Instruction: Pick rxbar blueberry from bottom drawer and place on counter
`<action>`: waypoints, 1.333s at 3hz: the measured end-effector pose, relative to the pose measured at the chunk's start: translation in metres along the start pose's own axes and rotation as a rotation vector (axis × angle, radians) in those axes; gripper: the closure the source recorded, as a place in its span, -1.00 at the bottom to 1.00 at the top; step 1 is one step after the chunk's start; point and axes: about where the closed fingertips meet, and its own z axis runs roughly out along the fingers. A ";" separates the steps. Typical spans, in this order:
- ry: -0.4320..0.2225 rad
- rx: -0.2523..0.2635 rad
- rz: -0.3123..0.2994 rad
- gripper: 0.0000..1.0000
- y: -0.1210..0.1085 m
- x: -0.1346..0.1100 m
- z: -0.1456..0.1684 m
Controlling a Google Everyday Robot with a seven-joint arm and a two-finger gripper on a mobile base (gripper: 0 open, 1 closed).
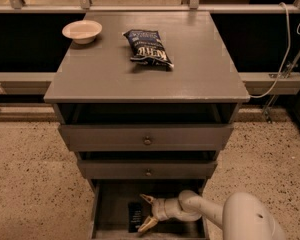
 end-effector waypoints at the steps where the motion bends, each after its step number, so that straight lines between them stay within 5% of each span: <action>1: 0.004 -0.009 0.011 -0.84 0.001 0.003 0.005; 4: -0.006 -0.065 0.031 -0.64 -0.001 0.013 0.036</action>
Offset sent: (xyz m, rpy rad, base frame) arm 0.0022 0.0082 -0.0193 -0.0013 0.0517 0.0193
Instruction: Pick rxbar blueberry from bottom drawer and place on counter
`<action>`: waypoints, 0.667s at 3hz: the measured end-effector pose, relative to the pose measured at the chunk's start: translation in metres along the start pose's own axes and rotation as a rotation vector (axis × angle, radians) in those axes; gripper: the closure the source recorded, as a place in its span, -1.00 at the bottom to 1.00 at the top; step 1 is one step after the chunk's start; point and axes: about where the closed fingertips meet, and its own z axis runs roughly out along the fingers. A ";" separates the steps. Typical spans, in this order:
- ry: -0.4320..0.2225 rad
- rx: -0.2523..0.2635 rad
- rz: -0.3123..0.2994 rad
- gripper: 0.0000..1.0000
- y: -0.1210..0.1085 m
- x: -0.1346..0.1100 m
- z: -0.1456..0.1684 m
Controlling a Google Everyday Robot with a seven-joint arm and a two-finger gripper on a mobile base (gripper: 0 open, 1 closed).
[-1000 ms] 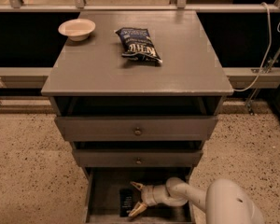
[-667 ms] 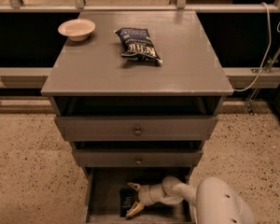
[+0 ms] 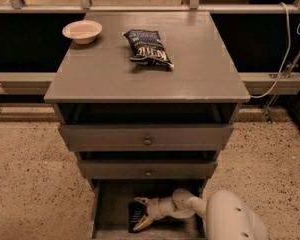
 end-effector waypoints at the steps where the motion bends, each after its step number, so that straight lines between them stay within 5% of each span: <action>1: -0.002 -0.005 -0.001 -0.56 0.000 0.001 0.002; 2: -0.005 -0.009 -0.002 -0.10 0.001 0.003 0.002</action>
Offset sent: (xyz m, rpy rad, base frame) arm 0.0029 -0.0046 -0.0037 0.0050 -0.0009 0.0037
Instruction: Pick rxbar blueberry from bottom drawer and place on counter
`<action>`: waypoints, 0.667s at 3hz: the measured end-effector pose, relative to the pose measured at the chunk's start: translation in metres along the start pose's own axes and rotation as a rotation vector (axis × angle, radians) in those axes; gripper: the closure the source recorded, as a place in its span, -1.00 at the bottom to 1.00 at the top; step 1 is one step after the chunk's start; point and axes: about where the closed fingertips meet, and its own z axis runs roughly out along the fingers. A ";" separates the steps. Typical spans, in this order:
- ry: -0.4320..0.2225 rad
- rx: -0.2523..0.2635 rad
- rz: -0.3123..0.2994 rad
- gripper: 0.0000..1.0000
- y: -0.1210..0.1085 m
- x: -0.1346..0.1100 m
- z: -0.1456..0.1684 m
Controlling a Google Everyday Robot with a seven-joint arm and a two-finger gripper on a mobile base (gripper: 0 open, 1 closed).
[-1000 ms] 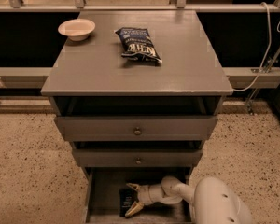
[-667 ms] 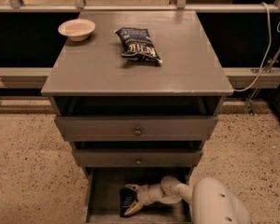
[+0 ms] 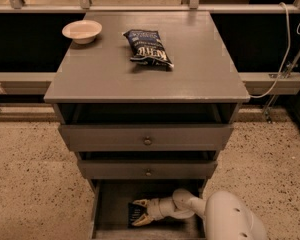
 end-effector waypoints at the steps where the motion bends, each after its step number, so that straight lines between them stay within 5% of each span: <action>1: 0.000 -0.003 -0.003 0.37 0.001 0.000 0.000; 2: -0.027 -0.001 -0.017 0.96 0.000 -0.006 -0.002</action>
Offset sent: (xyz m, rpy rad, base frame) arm 0.0003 -0.0034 0.0053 0.0079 -0.0200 0.0167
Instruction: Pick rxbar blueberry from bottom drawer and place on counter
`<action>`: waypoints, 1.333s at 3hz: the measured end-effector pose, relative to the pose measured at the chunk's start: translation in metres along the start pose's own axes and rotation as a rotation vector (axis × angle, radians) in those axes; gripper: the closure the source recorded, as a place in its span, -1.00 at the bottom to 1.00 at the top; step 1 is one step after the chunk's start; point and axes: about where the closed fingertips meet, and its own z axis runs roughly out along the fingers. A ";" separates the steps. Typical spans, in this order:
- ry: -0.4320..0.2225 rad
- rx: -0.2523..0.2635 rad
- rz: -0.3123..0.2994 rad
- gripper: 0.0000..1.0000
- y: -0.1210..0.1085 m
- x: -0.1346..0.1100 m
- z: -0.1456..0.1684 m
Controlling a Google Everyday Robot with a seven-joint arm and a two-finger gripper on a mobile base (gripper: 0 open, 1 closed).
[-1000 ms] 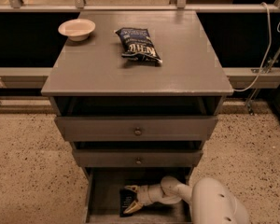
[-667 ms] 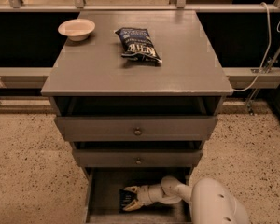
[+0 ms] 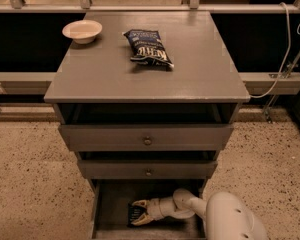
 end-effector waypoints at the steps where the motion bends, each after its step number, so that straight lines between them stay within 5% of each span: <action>1: -0.077 -0.023 -0.019 1.00 0.005 -0.018 -0.004; 4: -0.261 -0.035 -0.208 1.00 0.041 -0.110 -0.053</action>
Offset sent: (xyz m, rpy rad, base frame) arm -0.0323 0.0114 0.1055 0.2759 -0.1273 0.1424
